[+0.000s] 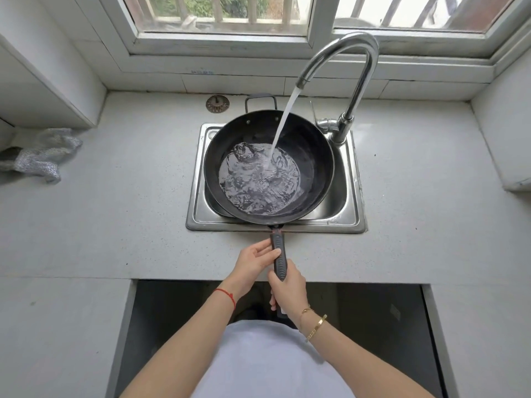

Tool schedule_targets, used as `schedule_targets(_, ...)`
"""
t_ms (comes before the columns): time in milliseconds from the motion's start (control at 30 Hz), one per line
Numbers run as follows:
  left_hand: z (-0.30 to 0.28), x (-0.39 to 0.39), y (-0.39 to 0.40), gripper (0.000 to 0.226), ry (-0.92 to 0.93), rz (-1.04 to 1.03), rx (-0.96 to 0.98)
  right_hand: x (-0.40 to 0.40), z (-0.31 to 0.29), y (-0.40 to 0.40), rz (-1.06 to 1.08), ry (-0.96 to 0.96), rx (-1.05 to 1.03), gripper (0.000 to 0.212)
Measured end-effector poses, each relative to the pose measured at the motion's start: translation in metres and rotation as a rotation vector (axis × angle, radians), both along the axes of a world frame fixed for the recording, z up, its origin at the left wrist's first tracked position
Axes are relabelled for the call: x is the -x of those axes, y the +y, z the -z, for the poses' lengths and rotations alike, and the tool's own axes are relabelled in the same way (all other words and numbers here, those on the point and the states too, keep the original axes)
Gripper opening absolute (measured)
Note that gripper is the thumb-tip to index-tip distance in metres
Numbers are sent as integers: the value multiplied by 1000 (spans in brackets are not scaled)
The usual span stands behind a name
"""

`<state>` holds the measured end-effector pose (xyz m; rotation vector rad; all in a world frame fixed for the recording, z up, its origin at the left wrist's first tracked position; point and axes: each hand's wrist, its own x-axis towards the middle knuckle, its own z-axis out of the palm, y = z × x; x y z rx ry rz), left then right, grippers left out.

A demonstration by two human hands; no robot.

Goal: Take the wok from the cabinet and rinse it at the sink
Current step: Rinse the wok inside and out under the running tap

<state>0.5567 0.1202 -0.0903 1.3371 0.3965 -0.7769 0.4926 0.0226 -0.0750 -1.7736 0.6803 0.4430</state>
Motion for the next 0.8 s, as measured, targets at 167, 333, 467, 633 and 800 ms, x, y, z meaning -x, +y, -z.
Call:
schedule_targets(167,-2,3,-6,47,-18,-16,-32,-1,-1,-3,13,15,-16,11)
schedule_targets(333,-6,2,-9,44,-12,-20,-17,-2,-4,-2,80,37,-4,5)
schedule_targets(467,-8,1,-11,35,-6,28,29,-1,-6,0,125,20,58,12)
schedule_targets(633,-17,3,-11,35,-33,40,90,3,-12,-1,123,-6,106,16)
schedule_targets(800,-21,4,-7,35,-17,21,158,6,-14,1,67,-44,228,16)
